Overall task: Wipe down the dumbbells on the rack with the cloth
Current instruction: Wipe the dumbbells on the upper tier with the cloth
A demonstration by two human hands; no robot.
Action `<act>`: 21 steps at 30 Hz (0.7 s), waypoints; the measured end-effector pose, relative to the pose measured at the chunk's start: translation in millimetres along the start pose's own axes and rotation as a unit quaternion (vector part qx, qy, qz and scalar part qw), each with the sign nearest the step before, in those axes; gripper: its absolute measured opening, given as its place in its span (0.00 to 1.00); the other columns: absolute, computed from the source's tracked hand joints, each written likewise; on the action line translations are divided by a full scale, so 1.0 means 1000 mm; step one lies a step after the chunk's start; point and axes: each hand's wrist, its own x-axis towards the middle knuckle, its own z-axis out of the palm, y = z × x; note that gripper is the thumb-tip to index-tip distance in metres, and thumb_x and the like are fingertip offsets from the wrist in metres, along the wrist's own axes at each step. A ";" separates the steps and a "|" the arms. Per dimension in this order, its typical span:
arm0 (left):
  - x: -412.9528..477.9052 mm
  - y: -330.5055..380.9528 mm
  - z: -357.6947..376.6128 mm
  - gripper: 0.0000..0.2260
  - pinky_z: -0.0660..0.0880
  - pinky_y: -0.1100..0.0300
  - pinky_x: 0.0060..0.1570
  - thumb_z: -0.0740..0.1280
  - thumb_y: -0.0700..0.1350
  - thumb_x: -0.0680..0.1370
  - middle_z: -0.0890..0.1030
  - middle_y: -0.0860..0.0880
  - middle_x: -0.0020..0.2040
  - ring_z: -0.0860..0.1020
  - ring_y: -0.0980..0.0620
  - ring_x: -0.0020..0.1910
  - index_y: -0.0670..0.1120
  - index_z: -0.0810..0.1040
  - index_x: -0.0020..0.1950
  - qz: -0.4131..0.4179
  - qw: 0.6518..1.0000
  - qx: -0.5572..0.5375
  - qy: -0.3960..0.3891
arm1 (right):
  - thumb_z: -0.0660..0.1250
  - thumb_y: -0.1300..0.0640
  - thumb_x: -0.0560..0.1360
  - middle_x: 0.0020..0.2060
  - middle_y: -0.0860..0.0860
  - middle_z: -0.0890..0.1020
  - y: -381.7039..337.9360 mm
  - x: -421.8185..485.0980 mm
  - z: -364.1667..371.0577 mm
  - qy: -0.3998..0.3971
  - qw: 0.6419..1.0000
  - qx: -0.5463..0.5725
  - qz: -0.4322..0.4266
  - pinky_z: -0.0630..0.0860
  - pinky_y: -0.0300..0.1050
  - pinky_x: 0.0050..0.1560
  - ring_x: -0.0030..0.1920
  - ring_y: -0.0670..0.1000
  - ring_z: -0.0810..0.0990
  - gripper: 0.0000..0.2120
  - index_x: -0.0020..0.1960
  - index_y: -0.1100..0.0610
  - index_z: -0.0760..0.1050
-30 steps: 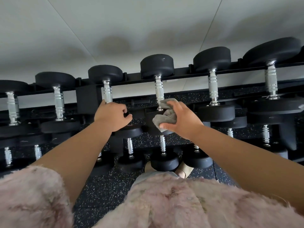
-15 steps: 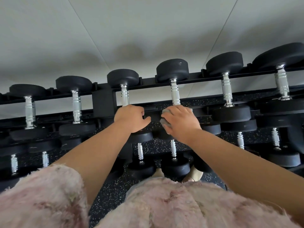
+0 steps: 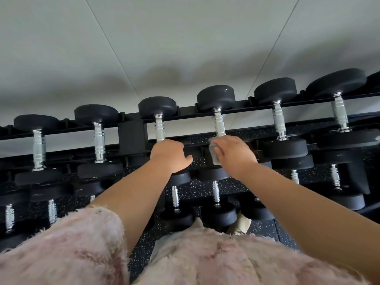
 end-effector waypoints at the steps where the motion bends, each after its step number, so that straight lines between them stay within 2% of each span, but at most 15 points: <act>1: 0.000 0.001 0.000 0.23 0.81 0.51 0.43 0.58 0.68 0.79 0.80 0.52 0.40 0.80 0.48 0.41 0.51 0.80 0.46 -0.001 1.000 0.001 0.001 | 0.55 0.51 0.84 0.54 0.44 0.80 -0.010 0.000 0.005 0.004 0.998 -0.054 -0.038 0.72 0.51 0.63 0.58 0.51 0.76 0.11 0.59 0.46 0.76; 3: 0.000 0.001 0.000 0.22 0.80 0.51 0.44 0.58 0.69 0.79 0.79 0.52 0.40 0.80 0.47 0.42 0.51 0.79 0.46 -0.002 1.000 -0.007 0.004 | 0.54 0.48 0.83 0.52 0.43 0.79 -0.018 0.001 0.012 0.011 0.990 -0.123 -0.075 0.71 0.50 0.61 0.57 0.51 0.76 0.11 0.57 0.45 0.74; 5: 0.001 0.000 0.002 0.22 0.80 0.51 0.43 0.57 0.69 0.78 0.79 0.52 0.40 0.79 0.47 0.42 0.52 0.78 0.46 -0.001 1.000 -0.011 0.004 | 0.55 0.47 0.83 0.50 0.44 0.80 -0.011 0.004 0.010 0.003 0.993 -0.107 -0.044 0.74 0.49 0.57 0.54 0.51 0.77 0.10 0.58 0.45 0.74; 8: 0.002 -0.001 0.004 0.23 0.79 0.52 0.41 0.57 0.68 0.79 0.79 0.52 0.39 0.79 0.47 0.42 0.51 0.79 0.46 0.002 1.000 -0.014 0.009 | 0.57 0.46 0.83 0.48 0.48 0.81 0.006 0.011 -0.002 -0.022 0.995 0.000 0.097 0.81 0.50 0.49 0.47 0.51 0.80 0.11 0.57 0.47 0.77; 10: 0.002 -0.002 0.005 0.23 0.78 0.53 0.39 0.57 0.68 0.79 0.79 0.52 0.38 0.79 0.47 0.40 0.51 0.79 0.45 0.002 1.000 -0.019 0.015 | 0.58 0.48 0.84 0.48 0.53 0.83 0.021 0.021 -0.010 -0.004 0.982 0.039 0.184 0.79 0.50 0.49 0.47 0.56 0.82 0.13 0.56 0.52 0.78; 13: 0.002 -0.001 0.006 0.23 0.78 0.54 0.38 0.58 0.68 0.79 0.79 0.51 0.38 0.78 0.48 0.38 0.50 0.79 0.44 -0.001 1.000 -0.022 0.018 | 0.56 0.48 0.85 0.50 0.56 0.83 0.025 0.031 -0.012 0.000 0.971 0.056 0.233 0.77 0.50 0.48 0.49 0.59 0.80 0.15 0.57 0.56 0.77; 17: 0.001 -0.001 0.004 0.23 0.74 0.54 0.35 0.58 0.67 0.79 0.76 0.51 0.38 0.76 0.47 0.39 0.49 0.77 0.44 -0.004 1.000 -0.019 0.018 | 0.53 0.48 0.86 0.52 0.55 0.79 -0.008 0.033 0.000 0.013 0.989 -0.027 0.144 0.73 0.49 0.47 0.50 0.58 0.78 0.15 0.58 0.55 0.75; 20: 0.001 0.001 0.004 0.21 0.74 0.53 0.37 0.58 0.67 0.79 0.74 0.50 0.39 0.76 0.45 0.42 0.51 0.73 0.46 -0.005 1.000 -0.027 0.013 | 0.52 0.48 0.86 0.53 0.52 0.78 -0.025 0.020 0.007 -0.001 0.992 -0.114 0.047 0.76 0.51 0.52 0.55 0.56 0.78 0.15 0.59 0.53 0.75; 21: 0.000 0.002 0.003 0.20 0.74 0.53 0.38 0.58 0.68 0.79 0.75 0.50 0.40 0.77 0.45 0.42 0.51 0.73 0.46 -0.005 1.000 -0.028 0.011 | 0.53 0.48 0.86 0.53 0.50 0.79 -0.023 0.015 0.008 -0.005 0.991 -0.131 0.010 0.76 0.49 0.53 0.56 0.55 0.78 0.15 0.60 0.52 0.75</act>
